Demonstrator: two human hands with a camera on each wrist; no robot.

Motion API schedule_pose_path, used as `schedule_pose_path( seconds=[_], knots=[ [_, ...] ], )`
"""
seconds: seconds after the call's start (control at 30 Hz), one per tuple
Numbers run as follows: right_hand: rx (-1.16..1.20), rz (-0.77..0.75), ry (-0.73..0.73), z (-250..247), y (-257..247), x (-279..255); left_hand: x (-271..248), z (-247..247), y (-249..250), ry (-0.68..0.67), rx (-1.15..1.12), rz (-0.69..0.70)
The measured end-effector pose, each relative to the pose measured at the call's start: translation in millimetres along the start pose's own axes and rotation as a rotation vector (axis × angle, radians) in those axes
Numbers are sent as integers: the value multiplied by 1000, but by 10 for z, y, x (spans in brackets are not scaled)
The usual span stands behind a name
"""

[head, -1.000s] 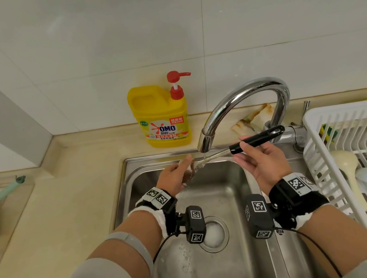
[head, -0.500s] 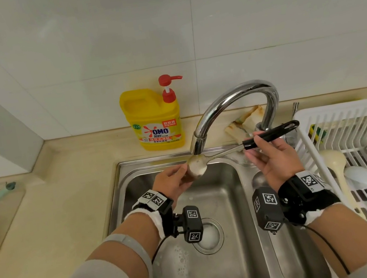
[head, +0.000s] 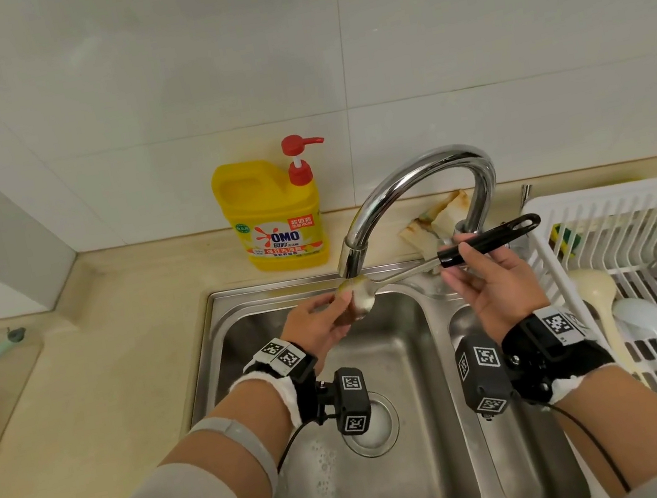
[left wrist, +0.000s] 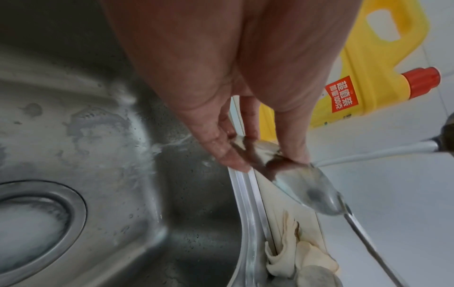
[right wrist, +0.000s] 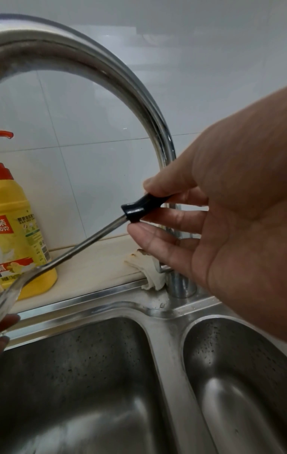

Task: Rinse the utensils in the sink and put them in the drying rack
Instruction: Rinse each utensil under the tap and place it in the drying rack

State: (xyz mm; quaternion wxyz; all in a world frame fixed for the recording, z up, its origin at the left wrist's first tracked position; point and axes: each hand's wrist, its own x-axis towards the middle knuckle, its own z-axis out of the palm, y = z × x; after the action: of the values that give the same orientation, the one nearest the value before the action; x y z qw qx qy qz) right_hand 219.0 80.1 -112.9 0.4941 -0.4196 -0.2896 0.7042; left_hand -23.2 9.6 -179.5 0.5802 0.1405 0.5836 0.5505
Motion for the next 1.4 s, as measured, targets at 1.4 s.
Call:
schedule_pose_path(
  seconds=[1.4],
  knots=[
    [130,384,68,562,607,-100,-316,-891,396,397,-373,40]
  ],
)
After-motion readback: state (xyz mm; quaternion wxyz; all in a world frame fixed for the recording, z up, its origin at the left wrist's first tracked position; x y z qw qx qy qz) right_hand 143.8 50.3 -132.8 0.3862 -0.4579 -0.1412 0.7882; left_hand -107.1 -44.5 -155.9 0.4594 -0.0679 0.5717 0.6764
